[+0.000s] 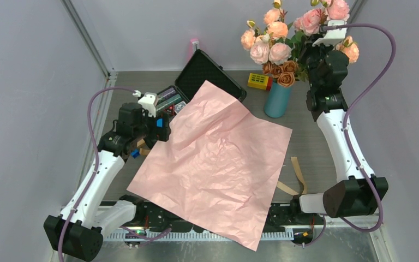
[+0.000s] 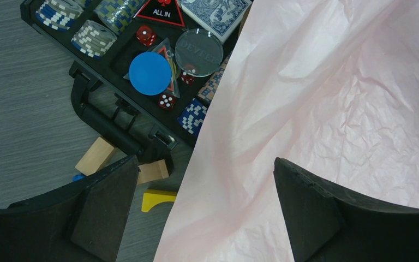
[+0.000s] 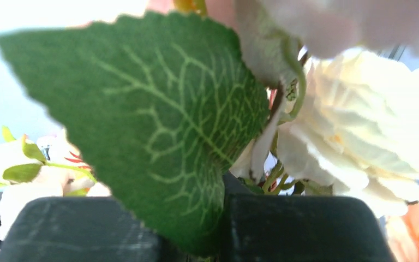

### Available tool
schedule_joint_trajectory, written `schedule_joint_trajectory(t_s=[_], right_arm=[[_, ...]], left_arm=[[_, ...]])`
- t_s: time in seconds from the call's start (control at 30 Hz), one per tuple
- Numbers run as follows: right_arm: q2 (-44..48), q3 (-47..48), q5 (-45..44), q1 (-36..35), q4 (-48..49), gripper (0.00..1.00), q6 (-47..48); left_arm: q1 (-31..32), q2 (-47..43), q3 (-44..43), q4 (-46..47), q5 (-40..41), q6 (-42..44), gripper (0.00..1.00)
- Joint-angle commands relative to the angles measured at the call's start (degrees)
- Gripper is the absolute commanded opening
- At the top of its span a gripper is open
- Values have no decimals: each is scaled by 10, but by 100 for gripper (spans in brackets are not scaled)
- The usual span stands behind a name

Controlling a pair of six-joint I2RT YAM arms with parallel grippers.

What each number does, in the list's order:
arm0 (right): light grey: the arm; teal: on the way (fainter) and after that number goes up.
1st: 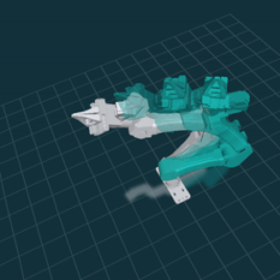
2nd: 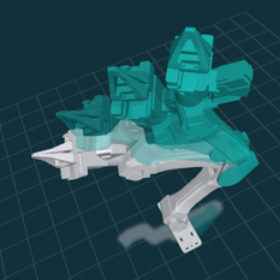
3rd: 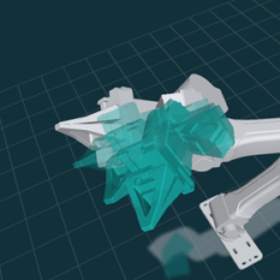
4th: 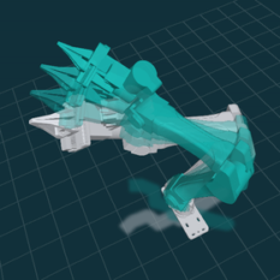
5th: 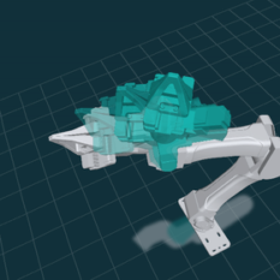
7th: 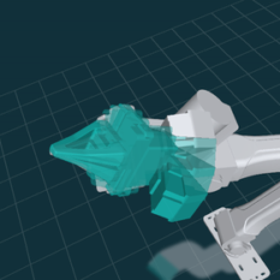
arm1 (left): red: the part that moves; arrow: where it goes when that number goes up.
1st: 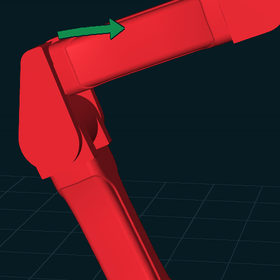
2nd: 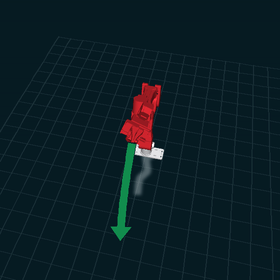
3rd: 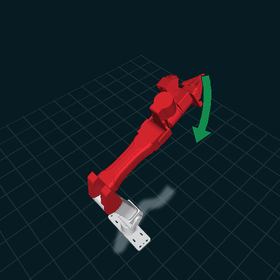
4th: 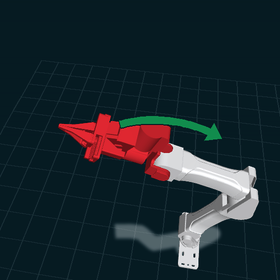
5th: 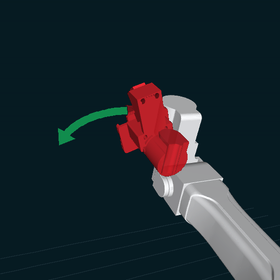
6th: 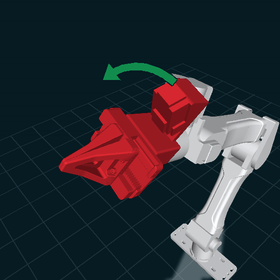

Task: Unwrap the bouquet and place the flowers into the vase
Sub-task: Place the fake flower in the vase.

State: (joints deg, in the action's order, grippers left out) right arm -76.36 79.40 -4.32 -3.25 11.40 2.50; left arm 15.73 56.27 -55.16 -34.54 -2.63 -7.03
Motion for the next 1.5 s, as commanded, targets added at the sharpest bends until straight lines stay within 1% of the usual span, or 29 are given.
schedule_joint_trajectory(t_s=[0.0,0.23,0.97,1.17,1.3,1.47], right_arm=[[5,-23,0,1,10,0,-2],[15,-60,-19,1,62,0,-11],[7,-120,4,1,65,0,-31],[6,-143,-8,1,86,0,-38],[17,-168,-32,1,133,0,-45],[14,-152,-30,1,137,0,-45]], left_arm=[[-3,-11,4,7,-5,3,97],[-3,-9,4,8,-5,2,97],[-2,-9,5,9,-11,1,97],[-3,-9,5,9,-11,1,97],[-3,-9,5,10,-9,1,97],[-2,-7,5,9,-10,1,97]])
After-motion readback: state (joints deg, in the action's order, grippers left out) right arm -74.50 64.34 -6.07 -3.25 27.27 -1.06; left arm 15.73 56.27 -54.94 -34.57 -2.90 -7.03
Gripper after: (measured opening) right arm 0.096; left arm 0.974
